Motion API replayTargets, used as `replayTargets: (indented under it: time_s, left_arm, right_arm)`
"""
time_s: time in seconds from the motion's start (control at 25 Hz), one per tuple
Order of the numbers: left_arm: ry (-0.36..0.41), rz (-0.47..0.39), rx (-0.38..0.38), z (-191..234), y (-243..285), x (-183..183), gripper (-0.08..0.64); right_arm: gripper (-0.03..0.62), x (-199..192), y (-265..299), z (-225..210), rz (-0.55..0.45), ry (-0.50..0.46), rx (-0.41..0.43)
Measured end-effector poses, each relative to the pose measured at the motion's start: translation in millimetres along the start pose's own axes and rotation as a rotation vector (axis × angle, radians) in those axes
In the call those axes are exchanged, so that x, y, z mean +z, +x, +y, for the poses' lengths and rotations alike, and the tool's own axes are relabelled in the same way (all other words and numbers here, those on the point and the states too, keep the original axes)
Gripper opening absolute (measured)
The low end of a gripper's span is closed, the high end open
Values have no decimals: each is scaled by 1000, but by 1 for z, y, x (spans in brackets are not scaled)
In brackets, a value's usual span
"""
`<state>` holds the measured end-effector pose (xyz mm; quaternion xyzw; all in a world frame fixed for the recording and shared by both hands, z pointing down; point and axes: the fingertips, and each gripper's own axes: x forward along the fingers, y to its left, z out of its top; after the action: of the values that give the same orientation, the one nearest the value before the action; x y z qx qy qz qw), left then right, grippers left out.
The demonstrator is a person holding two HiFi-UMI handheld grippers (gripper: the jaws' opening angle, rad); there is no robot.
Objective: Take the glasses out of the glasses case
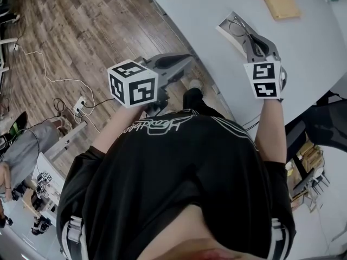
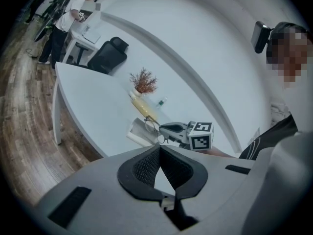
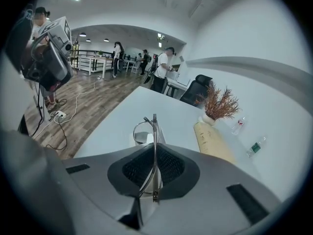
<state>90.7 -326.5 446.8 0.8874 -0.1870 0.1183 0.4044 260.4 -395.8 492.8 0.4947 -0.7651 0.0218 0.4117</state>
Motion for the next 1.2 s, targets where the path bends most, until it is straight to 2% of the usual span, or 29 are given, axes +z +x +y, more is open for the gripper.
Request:
replayTargets:
  time_s: [0.44,0.76,1.2]
  left_arm:
    - [84,-43,-33,-49,-40,-2,6]
    - [179,-85,-67,-91,-84,-8,6]
    - [282,-98,-125,-142,-144,-43,6]
  right_arm:
    - [21,43,-84,35,-119,21,-42]
    - [21,64,-163,73,-227,160,-44]
    - [21,88,-268,148,-436,399,-2]
